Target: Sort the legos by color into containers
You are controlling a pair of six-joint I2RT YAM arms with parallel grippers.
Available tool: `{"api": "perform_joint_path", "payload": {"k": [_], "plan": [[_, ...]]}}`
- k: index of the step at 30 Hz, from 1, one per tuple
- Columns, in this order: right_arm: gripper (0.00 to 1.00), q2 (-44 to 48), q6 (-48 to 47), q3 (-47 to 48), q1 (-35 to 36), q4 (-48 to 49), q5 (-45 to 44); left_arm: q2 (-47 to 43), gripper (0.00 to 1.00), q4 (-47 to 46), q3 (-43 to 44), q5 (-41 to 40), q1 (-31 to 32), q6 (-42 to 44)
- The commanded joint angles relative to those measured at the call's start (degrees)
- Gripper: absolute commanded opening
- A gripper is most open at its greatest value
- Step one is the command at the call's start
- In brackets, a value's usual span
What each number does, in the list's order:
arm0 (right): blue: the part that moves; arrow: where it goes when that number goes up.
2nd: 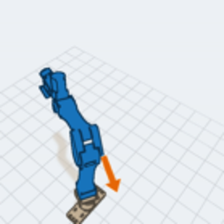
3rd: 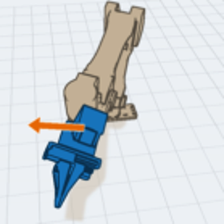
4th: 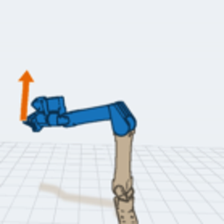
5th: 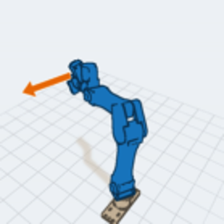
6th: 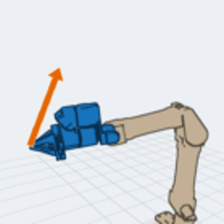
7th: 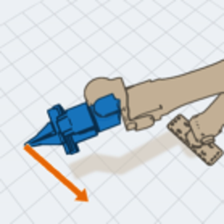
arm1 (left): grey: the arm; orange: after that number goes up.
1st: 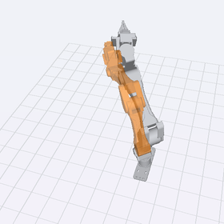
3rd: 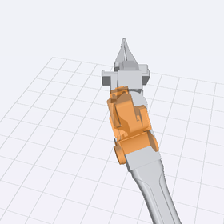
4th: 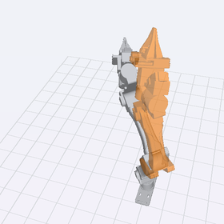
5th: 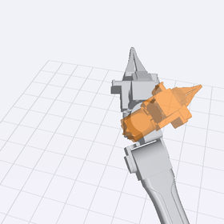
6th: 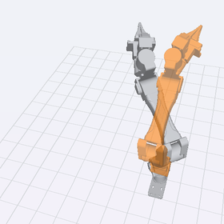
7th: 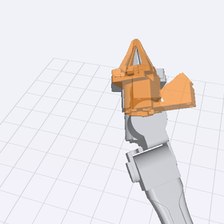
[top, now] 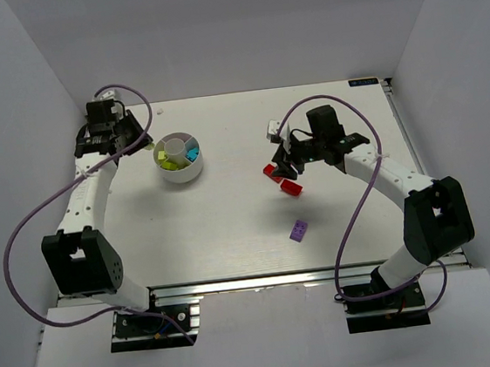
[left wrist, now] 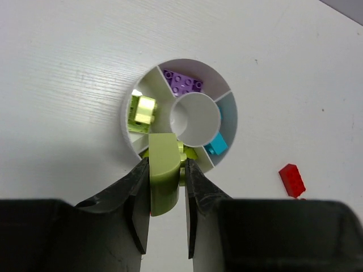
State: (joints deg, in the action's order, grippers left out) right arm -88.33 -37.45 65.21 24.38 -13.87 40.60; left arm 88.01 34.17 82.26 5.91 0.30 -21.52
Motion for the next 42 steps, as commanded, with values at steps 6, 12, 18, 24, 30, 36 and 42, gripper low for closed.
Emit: {"api": "perform_joint_path", "payload": {"k": [6, 12, 18, 24, 30, 36, 42], "plan": [[0.53, 0.97, 0.27, 0.36, -0.3, -0.63, 0.71, 9.81, 0.22, -2.35, 5.27, 4.28, -4.6, -3.27], [0.53, 0.97, 0.01, 0.09, -0.48, -0.72, 0.27, 16.14, 0.24, -3.14, 10.2, 6.04, -4.69, -3.88], [0.53, 0.53, -0.08, 0.36, -0.48, -0.9, 0.18, 18.51, 0.26, -4.29, 11.34, 8.67, -4.69, -4.5], [0.53, -0.08, 0.01, 0.88, -0.48, -1.07, 0.36, 20.01, 0.31, -4.12, 10.82, 9.82, -4.69, -3.97], [0.53, -0.26, 0.01, 1.15, -0.48, -1.25, 0.18, 21.33, 0.34, -4.29, 10.55, 10.52, -4.43, -3.88], [0.53, -0.08, 0.1, 0.97, -0.56, -1.34, 0.09, 22.12, 0.43, -3.59, 10.64, 9.91, -3.9, -3.09], [0.53, -0.17, 0.01, 1.15, -0.65, -1.34, 0.09, 22.12, 0.58, -2.89, 10.9, 8.94, -3.81, -2.56]]}}
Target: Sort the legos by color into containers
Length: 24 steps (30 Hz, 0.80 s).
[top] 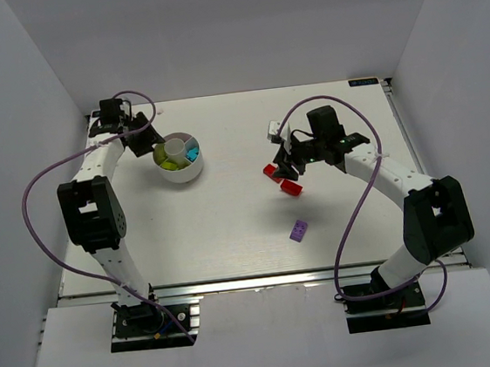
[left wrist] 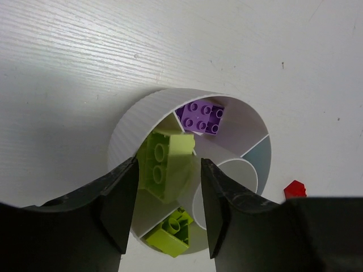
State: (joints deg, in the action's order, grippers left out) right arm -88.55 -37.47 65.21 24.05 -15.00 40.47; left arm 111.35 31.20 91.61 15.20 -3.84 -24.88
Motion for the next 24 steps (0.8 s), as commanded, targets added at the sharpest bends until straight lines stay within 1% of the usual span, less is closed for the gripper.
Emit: {"api": "perform_joint_path", "payload": {"k": [1, 9, 12, 15, 16, 18, 19, 20, 22, 23, 24], "plan": [[0.53, 0.05, 0.03, 1.15, -0.24, -0.2, 0.31, -1.22, 0.58, 0.26, 1.64, -0.52, 0.41, 0.89], [0.53, 0.05, -0.06, 1.24, -0.24, -0.29, 0.31, -3.68, 0.59, 0.62, 3.3, -2.54, 0.41, 1.06], [0.53, 0.05, -0.14, 1.5, -0.24, -0.29, -0.04, -5.96, 0.59, 1.05, 4.45, -4.82, 0.41, 1.41], [0.54, -0.04, -0.23, 1.76, -0.24, -0.29, -1.0, -9.74, 0.61, 1.05, 4.72, -7.54, 0.41, 2.21], [0.61, -0.3, 0.12, 1.94, -0.24, -0.11, -1.53, -10.79, 0.67, 0.97, 3.93, -8.6, 0.41, 2.21], [0.89, -0.74, 1.52, 1.94, -0.24, 0.59, -3.02, -14.83, 0.73, 0.09, 2.26, -10.36, 0.41, 2.04], [0.89, -1.53, 2.83, 2.11, -0.24, 0.59, -4.51, -16.24, 0.76, -0.35, 1.21, -12.02, 0.32, 1.77], [0.89, -2.06, 3.63, 2.55, -0.24, 0.16, -5.3, -17.82, 0.84, -1.05, -1.15, -12.91, 0.41, 1.42], [0.9, -3.63, 6.08, 3.87, -0.24, -0.28, -8.03, -22.65, 0.93, -2.02, -4.15, -14.4, 0.23, 0.19], [0.89, -4.17, 6.36, 4.48, -0.24, -1.42, -8.99, -24.32, 0.98, -2.98, -7.38, -16.41, 0.23, -0.42], [0.89, -4.69, 6.71, 5.53, -0.24, -1.87, -10.4, -27.38, 0.98, -3.25, -8.89, -16.69, 0.06, -1.47]]}}
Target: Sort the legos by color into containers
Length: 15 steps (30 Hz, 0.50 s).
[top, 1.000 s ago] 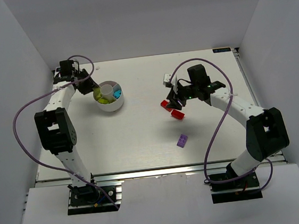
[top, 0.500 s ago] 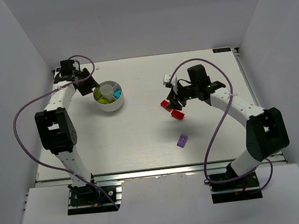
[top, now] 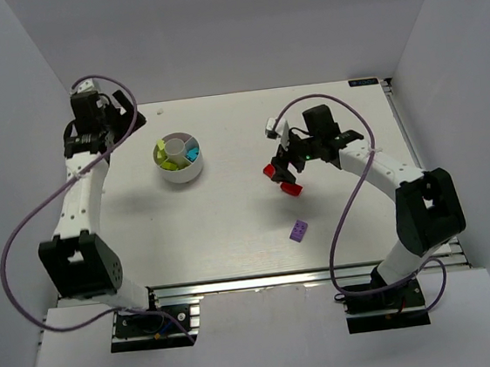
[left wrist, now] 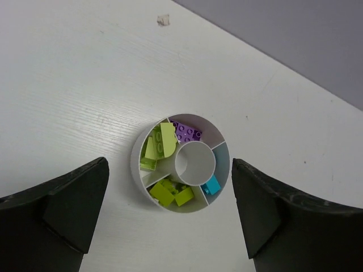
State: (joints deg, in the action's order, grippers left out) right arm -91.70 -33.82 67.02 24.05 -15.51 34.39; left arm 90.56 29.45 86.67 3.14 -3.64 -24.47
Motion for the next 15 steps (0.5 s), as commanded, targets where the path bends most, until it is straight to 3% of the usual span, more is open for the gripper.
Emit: {"api": "perform_joint_path", "payload": {"k": [1, 7, 10, 11, 14, 15], "plan": [[0.89, -2.16, 3.93, 3.73, -0.32, -1.28, -4.94, -8.02, 0.98, -1.68, -5.45, -5.33, -0.4, -2.68], [0.89, -4.88, 3.34, 6.53, -0.23, -6.53, -5.22, -16.37, 0.98, -3.43, -15.82, -1.4, -1.2, -5.32], [0.89, -5.51, -7.97, 8.64, -0.24, -17.65, 3.11, -20.67, 0.98, -5.01, -20.92, 0.73, -1.2, -6.12], [0.89, -5.16, -15.84, 8.48, -0.24, -20.24, 5.57, -21.82, 0.98, -5.98, -22.32, 1.34, -1.28, -6.47], [0.89, -2.53, -25.12, 4.1, -0.24, -23.51, 11.21, -25.95, 0.98, -7.39, -27.16, 3.01, -1.2, -6.99], [0.89, -1.91, -34.46, 3.04, -0.24, -25.0, 13.83, -26.92, 0.98, -7.57, -28.22, 4.06, -1.19, -7.26]]}}
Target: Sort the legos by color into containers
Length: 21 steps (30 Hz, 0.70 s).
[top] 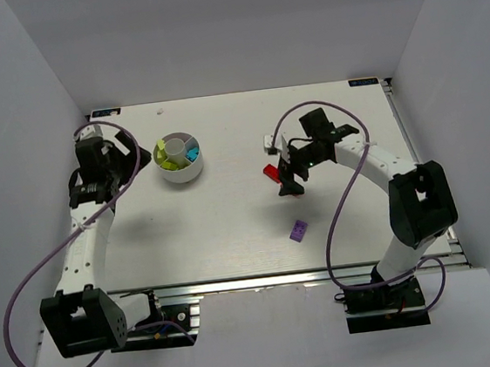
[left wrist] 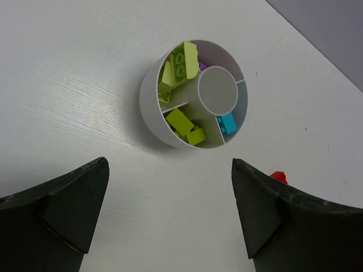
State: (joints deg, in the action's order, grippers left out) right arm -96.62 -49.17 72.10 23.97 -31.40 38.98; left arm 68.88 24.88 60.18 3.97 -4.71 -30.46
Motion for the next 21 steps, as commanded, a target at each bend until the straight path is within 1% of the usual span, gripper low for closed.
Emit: {"api": "perform_joint_path", "payload": {"k": [1, 2, 3, 5, 7, 8, 12, 16, 18, 21], "plan": [[0.89, 4.41, -23.74, -3.18, -0.15, -11.82, 10.4, -6.12, 0.97, -3.17, -3.74, 3.59, -0.21, -1.44], [0.89, 5.2, -28.83, -5.36, -0.15, -13.58, 11.63, -7.87, 0.97, -3.44, -4.71, 4.03, -0.21, -1.71], [0.89, 5.91, -40.19, -6.34, -0.23, -15.78, 12.95, -8.58, 0.97, -3.44, -5.59, 4.47, -0.21, -2.06], [0.89, 6.71, -49.58, -7.75, 0.03, -21.65, 12.88, -9.99, 0.97, -3.0, -8.14, 5.0, -0.21, -2.59], [0.89, 5.57, -57.22, -8.11, 0.64, -24.75, 10.42, -12.1, 0.96, -2.91, -9.81, 5.26, -0.12, -3.38], [0.89, 5.22, -58.75, -7.94, 0.73, -27.11, 9.46, -12.89, 0.96, -2.91, -11.56, 5.44, -0.12, -3.99], [0.86, 4.07, -65.17, -8.02, 0.99, -30.82, 4.1, -16.49, 0.96, -3.09, -15.0, 5.7, -0.21, -5.31], [0.83, 4.42, -69.39, -12.05, 3.27, -29.25, -1.53, -19.3, 0.96, -3.17, -17.64, 5.96, -0.12, -6.54], [0.82, 3.81, -69.14, -13.03, 4.15, -26.72, -3.81, -19.92, 0.96, -3.26, -18.52, 6.4, -0.12, -7.16], [0.8, 1.36, -68.26, -12.86, 5.56, -25.47, -5.14, -20.72, 0.96, -3.26, -19.14, 7.45, -0.21, -7.6]]}}
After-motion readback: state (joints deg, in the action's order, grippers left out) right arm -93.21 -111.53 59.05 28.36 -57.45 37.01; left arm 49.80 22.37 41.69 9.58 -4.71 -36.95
